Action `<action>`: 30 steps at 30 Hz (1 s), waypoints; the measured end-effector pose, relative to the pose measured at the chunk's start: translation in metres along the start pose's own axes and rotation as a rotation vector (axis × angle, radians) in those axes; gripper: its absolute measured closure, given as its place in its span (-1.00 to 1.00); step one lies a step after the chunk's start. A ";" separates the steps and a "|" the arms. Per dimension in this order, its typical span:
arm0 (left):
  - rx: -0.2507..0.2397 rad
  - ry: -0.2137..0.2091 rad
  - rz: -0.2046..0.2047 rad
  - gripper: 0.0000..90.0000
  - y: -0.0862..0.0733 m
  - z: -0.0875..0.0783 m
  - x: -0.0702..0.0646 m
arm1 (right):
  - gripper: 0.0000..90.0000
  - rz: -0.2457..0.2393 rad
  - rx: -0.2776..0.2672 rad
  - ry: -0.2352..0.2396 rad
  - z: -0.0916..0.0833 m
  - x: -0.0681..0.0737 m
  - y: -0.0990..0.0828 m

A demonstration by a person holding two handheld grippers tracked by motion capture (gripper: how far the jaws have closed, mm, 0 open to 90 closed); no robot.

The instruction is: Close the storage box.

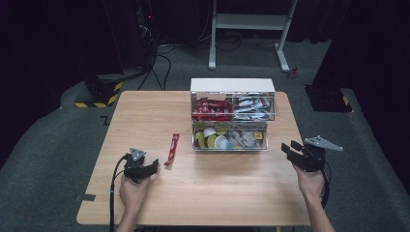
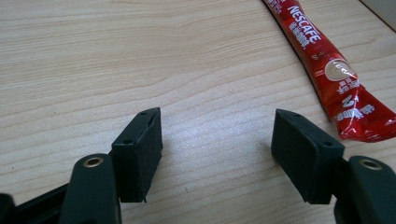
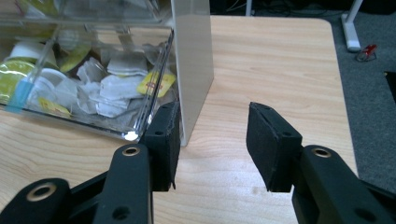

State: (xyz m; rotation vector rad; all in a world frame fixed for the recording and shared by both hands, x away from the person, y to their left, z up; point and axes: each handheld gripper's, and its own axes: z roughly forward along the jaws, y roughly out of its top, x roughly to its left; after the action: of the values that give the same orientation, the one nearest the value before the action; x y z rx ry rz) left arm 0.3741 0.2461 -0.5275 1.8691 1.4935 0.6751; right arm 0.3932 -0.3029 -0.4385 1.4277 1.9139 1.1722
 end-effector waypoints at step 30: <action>-0.001 0.001 0.000 -0.24 0.000 0.000 0.000 | 0.18 -0.009 0.145 -0.065 0.048 0.001 -0.038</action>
State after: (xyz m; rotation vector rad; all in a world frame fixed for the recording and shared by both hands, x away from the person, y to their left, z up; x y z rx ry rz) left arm 0.3741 0.2460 -0.5276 1.8677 1.4934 0.6767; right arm 0.4102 -0.2887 -0.4948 1.5111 1.9925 0.9878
